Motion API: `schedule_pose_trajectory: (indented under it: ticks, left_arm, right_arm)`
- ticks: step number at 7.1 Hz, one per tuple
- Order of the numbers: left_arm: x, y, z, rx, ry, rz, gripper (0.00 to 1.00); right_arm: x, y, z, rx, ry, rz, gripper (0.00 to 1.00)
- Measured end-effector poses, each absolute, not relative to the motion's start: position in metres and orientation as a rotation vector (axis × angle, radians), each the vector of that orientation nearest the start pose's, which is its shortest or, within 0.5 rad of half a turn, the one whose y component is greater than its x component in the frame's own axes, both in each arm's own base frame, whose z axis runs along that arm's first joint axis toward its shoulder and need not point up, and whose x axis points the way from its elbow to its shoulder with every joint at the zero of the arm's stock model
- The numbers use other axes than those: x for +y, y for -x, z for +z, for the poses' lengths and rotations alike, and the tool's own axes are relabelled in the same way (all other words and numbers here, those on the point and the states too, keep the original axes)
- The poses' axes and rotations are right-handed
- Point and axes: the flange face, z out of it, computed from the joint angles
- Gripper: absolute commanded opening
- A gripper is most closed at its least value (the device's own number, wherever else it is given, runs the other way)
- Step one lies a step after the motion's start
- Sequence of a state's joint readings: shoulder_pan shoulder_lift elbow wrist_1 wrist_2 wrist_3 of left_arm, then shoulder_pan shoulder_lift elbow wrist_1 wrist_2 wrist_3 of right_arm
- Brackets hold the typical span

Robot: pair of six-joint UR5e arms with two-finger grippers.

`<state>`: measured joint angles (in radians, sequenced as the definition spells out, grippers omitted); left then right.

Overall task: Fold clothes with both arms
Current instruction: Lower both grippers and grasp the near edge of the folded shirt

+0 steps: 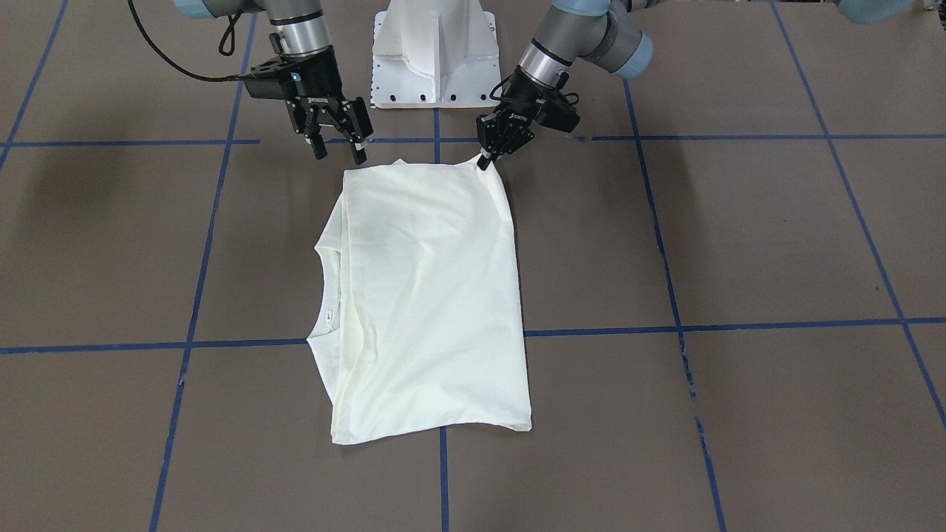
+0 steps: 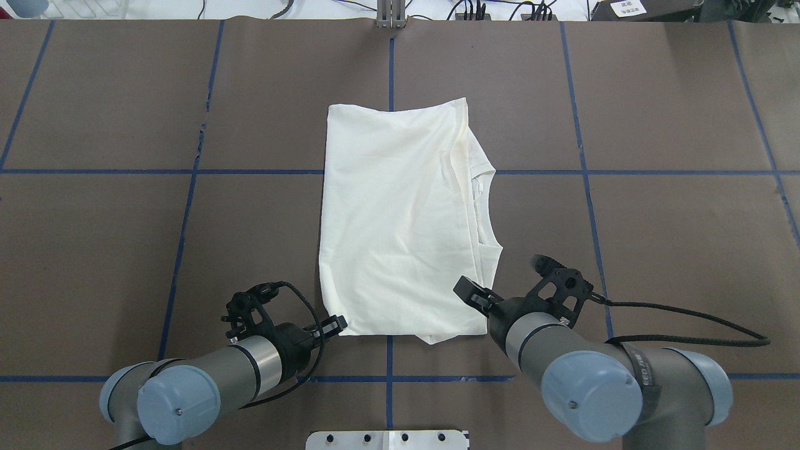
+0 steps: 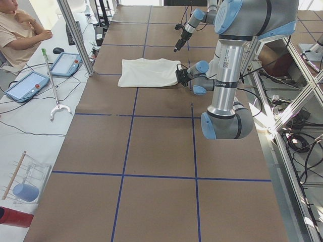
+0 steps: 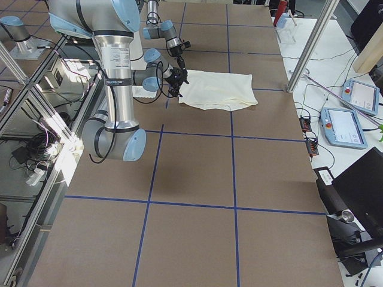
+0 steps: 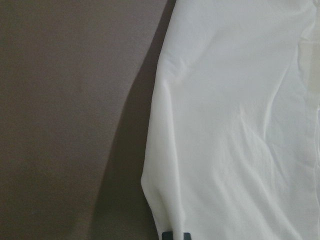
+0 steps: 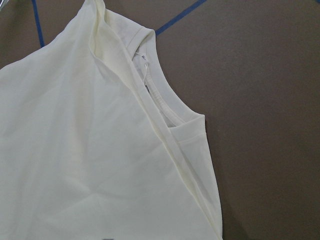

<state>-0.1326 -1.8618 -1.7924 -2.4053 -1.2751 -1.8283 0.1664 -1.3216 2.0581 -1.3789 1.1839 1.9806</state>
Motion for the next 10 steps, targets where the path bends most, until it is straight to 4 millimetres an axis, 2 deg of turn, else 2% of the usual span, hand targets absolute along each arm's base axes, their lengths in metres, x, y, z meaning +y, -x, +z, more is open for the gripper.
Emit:
schedule_pose_trajectory:
  ticks: [2, 3, 5, 7, 10]
  left_arm:
    - [-0.237, -0.551, 0.299, 1.371, -0.165, -0.525, 0.00]
    - [-0.236, -0.551, 0.299, 1.371, -0.163, -0.523, 0.00]
    - [-0.235, -0.552, 0.298, 1.372, -0.160, -0.521, 0.00]
    - [-0.234, -0.553, 0.297, 1.375, -0.157, -0.519, 0.00]
    - [-0.234, -0.553, 0.296, 1.377, -0.156, -0.518, 0.00]
  right_arm:
    - [-0.277, 0.507, 0.301, -0.897, -0.287, 0.709, 0.98]
    - [-0.282, 0.511, 0.309, -0.874, -0.299, 0.700, 0.92]
    - [-0.284, 0.523, 0.321, -0.843, -0.306, 0.687, 0.80]
    - [-0.280, 0.533, 0.329, -0.829, -0.301, 0.679, 0.74]
    - [-0.276, 0.540, 0.327, -0.833, -0.292, 0.676, 0.74]
